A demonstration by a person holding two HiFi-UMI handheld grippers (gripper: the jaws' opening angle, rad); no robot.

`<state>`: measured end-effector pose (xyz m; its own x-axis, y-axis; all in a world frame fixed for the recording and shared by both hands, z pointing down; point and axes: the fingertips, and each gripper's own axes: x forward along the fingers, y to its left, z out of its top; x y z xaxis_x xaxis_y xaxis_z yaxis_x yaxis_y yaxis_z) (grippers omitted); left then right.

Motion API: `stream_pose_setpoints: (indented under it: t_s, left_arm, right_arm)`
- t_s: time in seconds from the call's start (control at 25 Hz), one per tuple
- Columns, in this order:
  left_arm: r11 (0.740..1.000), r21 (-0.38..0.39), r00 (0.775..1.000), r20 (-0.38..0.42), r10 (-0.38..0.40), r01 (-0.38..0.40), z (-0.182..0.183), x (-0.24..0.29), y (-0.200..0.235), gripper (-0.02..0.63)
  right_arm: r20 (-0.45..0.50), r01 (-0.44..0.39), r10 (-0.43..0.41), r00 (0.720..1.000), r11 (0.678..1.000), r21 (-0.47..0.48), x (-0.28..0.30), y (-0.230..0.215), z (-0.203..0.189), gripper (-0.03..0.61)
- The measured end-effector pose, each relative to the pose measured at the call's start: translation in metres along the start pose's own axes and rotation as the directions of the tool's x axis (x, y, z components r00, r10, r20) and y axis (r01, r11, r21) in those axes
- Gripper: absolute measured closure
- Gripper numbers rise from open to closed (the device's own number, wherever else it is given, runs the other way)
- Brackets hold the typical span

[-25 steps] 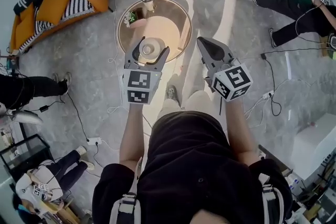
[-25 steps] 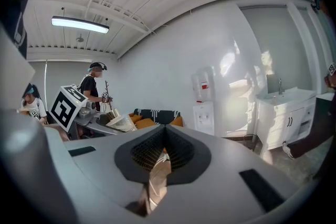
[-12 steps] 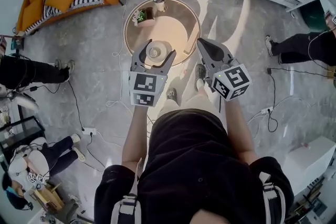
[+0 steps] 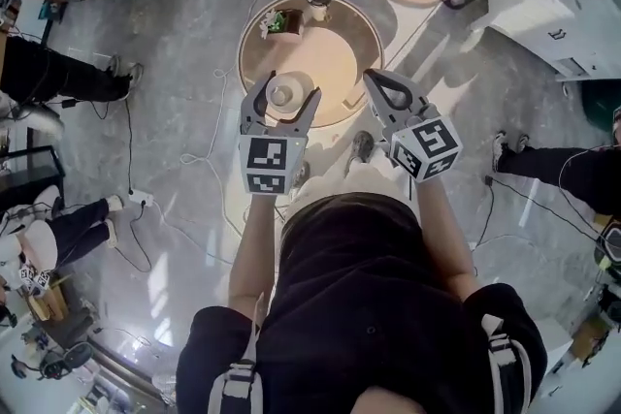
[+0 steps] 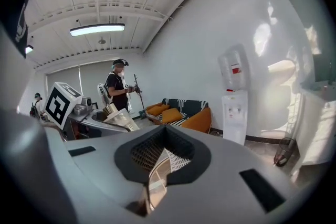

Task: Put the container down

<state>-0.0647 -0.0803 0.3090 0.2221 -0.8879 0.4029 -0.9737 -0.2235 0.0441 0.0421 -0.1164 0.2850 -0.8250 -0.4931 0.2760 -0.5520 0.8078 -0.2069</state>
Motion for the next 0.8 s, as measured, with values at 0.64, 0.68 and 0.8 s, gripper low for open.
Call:
stream_pose_setpoints:
  t_s: [0.64, 0.68, 0.8]
  left_arm:
    - [0.978, -0.047, 0.976, -0.091, 0.198, -0.203, -0.07, 0.073, -0.001, 0.278]
    - [0.977, -0.055, 0.975, -0.099, 0.2, -0.206, -0.077, 0.076, -0.001, 0.278]
    - [0.978, -0.069, 0.974, -0.127, 0.189, -0.198, -0.098, 0.082, -0.002, 0.278]
  right_arm:
    - [-0.139, -0.211, 0.211, 0.968, 0.977, 0.018, 0.044, -0.056, -0.074, 0.577]
    - [-0.146, -0.211, 0.213, 0.966, 0.977, 0.031, 0.045, -0.058, -0.081, 0.577]
    - [-0.17, -0.207, 0.215, 0.962, 0.976, 0.063, 0.05, -0.061, -0.102, 0.577]
